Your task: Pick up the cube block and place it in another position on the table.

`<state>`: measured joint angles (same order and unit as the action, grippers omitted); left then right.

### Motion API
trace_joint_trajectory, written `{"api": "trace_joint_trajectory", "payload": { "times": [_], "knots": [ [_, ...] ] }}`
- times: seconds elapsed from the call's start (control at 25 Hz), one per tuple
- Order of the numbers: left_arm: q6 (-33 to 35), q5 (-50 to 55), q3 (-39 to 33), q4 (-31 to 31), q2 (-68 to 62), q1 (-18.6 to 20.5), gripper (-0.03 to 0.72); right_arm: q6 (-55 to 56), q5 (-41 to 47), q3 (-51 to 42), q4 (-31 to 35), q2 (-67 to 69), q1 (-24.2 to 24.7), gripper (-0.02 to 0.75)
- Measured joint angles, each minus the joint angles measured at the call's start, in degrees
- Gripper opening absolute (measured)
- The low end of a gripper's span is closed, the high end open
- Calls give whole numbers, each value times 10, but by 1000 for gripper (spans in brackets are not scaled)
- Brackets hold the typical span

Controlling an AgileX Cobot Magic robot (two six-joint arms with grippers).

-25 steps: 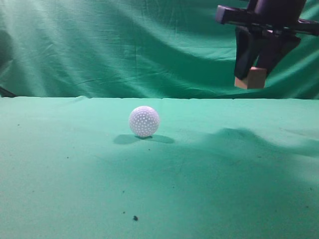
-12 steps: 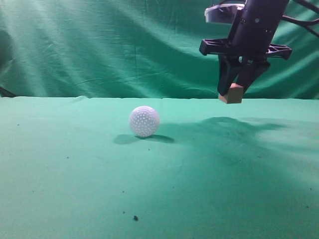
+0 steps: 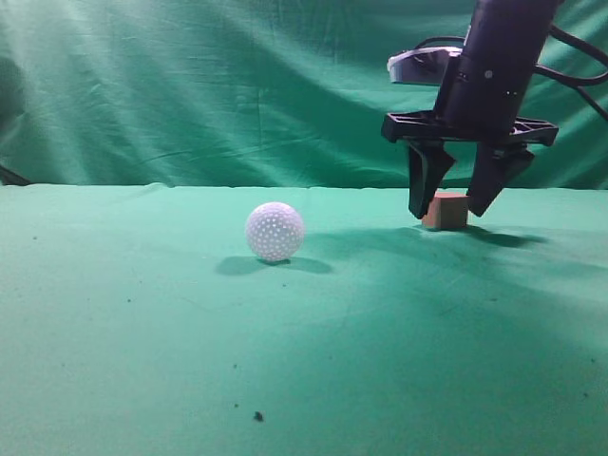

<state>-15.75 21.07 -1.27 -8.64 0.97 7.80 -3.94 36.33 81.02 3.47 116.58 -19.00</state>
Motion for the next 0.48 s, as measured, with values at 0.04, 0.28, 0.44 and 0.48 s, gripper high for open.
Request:
{"api": "trace_joint_trajectory", "payload": {
  "times": [0.04,0.28,0.44,0.48],
  "knots": [
    [0,0,0,0,0,0,235,2,3,0,0,-7,0,455],
    [0,0,0,0,0,0,235,26,53,0,1,-116,0,332],
    [0,0,0,0,0,0,235,28,118,0,1,-193,0,67],
    [0,0,0,0,0,0,235,28,137,0,1,-207,0,39]
  ]
}}
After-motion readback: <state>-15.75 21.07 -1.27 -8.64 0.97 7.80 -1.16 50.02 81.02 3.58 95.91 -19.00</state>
